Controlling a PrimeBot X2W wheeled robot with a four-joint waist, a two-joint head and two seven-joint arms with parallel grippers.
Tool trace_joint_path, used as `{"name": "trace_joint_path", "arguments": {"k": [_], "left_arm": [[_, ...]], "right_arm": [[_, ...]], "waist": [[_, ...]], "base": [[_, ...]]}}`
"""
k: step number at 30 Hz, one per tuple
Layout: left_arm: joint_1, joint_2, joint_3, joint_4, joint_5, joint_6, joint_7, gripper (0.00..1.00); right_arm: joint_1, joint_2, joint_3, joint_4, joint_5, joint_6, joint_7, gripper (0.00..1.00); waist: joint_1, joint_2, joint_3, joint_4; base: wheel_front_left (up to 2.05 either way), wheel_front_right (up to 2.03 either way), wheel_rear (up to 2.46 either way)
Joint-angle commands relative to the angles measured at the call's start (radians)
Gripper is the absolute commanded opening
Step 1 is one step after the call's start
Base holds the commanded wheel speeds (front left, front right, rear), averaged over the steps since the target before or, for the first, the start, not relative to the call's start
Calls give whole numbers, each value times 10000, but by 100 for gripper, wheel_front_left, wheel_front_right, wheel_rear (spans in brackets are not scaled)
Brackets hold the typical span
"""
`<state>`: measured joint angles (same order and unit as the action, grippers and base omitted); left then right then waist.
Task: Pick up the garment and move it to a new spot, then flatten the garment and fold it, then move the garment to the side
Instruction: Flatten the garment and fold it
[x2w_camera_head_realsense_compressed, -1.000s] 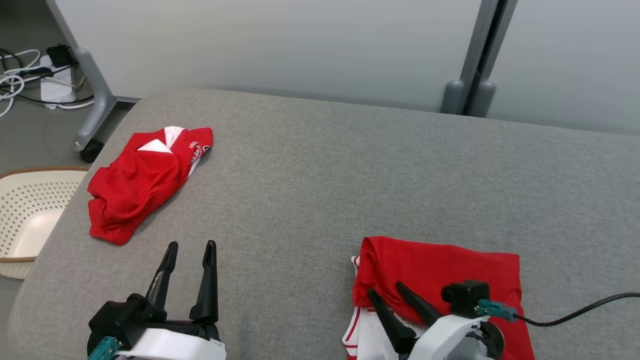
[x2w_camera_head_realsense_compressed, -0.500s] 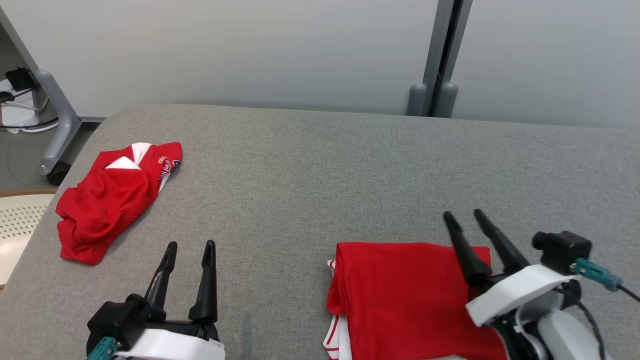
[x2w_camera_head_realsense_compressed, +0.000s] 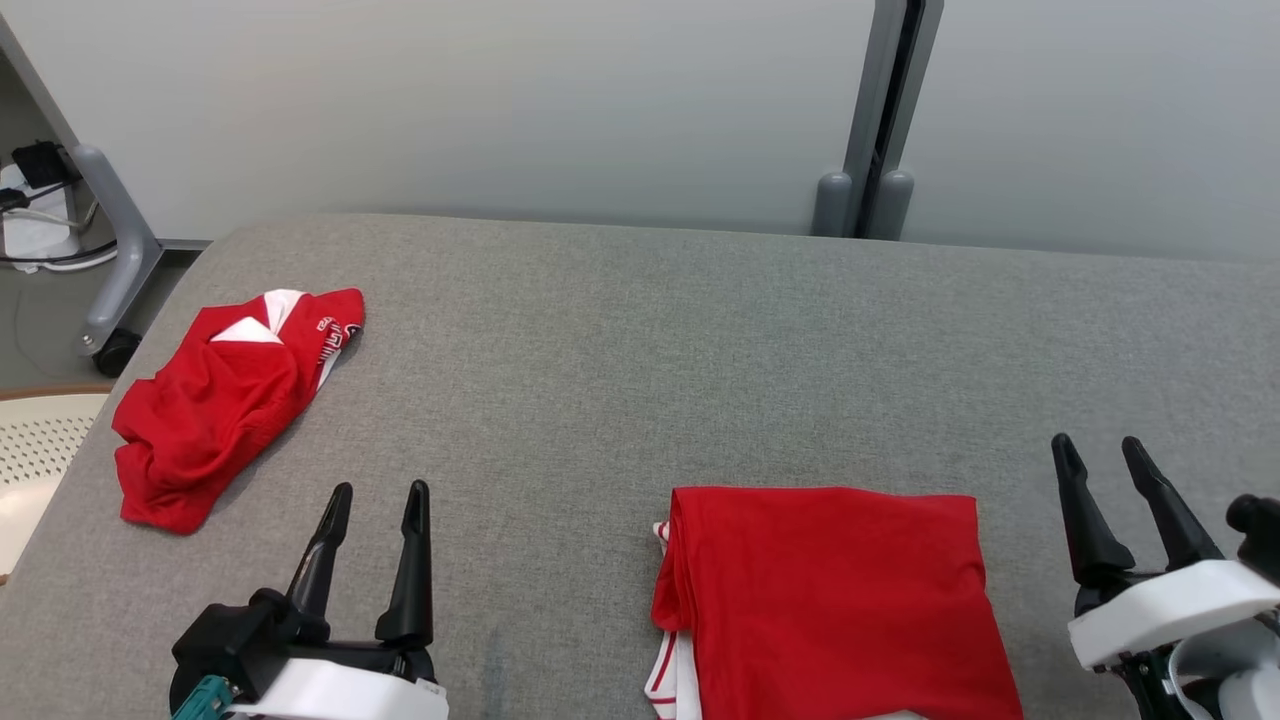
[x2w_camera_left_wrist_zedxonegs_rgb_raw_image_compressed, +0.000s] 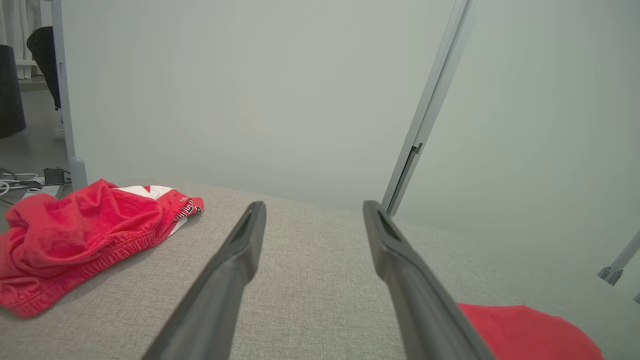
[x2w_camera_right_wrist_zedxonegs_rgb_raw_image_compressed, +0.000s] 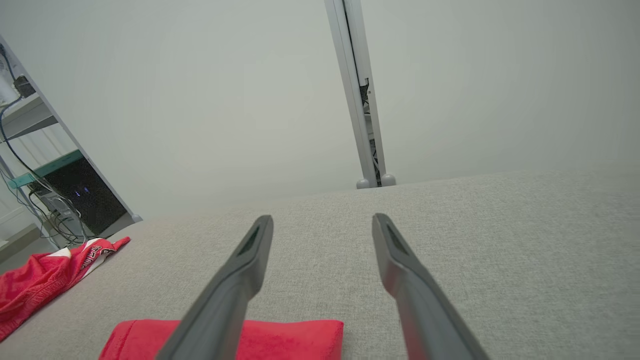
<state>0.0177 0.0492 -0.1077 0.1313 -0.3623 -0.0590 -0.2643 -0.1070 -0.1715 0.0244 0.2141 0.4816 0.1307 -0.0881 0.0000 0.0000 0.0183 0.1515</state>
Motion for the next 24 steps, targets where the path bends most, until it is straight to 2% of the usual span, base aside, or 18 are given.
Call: {"name": "trace_joint_path", "arguments": {"k": [1,7,13,18,24], "left_arm": [[63,30,68,-38,52,35,3,100],[146,26,208,-166,228,76,3,100],[97,31,408,-276,483,55,3,100],[294,32,749,-471,806,113,1,100],[338,30,712,-539,951,135,3,100]], "right_arm": [[157,-69,-84,-93,-112,2,31,100],[989,139,-567,-1268,-1101,2,-185,100],[1463,138,-622,-1852,-1460,2,-593,100],[1749,164,-571,-1963,-1576,2,-846,100],[1767,183,-479,-1879,-1575,2,-938,100]], "waist": [[0,0,-33,-41],[0,0,-112,-358],[0,0,-88,-582],[0,0,-130,-873],[0,0,-116,-988]], "base": [[0,0,0],[0,0,0],[0,0,0],[0,0,0],[0,0,0]]}}
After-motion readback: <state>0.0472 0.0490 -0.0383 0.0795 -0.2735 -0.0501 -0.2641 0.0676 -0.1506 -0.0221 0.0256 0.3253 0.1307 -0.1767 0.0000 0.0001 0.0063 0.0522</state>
